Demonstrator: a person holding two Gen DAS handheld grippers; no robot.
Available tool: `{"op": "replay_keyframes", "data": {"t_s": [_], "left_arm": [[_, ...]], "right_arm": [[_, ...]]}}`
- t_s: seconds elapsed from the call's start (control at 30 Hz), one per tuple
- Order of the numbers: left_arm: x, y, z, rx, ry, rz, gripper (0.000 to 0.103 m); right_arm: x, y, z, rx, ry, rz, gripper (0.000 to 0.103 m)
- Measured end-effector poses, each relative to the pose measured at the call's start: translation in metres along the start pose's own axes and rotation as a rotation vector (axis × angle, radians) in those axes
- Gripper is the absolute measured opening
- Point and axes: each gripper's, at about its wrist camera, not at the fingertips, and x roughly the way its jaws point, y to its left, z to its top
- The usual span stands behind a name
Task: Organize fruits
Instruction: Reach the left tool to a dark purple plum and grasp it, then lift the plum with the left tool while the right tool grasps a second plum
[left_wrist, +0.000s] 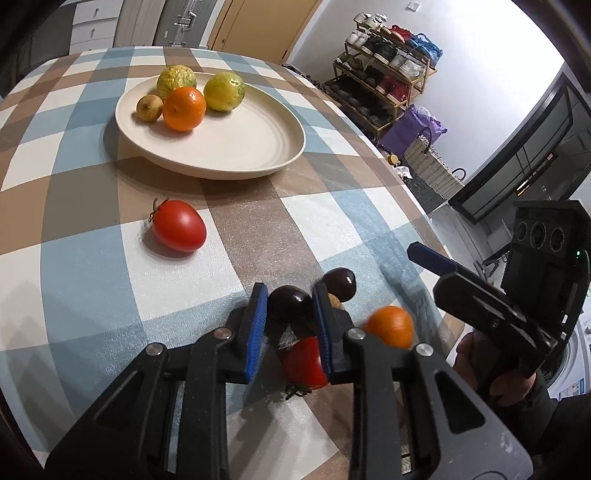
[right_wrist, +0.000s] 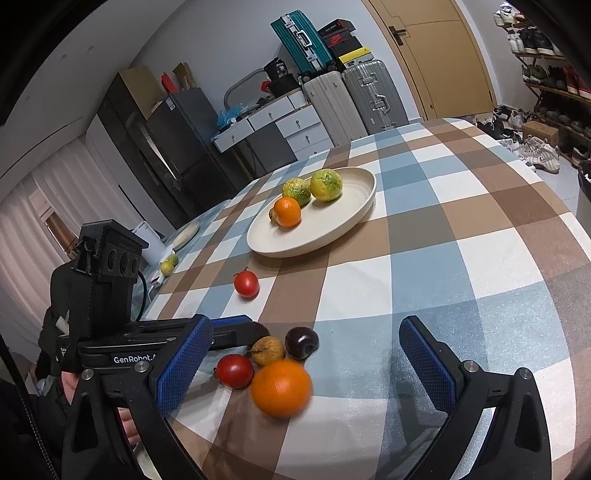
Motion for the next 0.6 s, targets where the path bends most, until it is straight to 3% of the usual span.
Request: {"op": "replay_keyframes", "data": {"t_s": [0.23, 0.6], "left_arm": [[-0.003, 0.006, 0.001, -0.009, -0.003, -0.016, 0.022], [-0.032, 0.028, 0.006, -0.051, -0.082, -0.015, 0.022]], "right_arm": [[0.003, 0.001, 0.001, -0.004, 0.02, -0.003, 0.103], [0.019, 0.001, 0.005, 0.027, 0.102, -0.004, 0.103]]}}
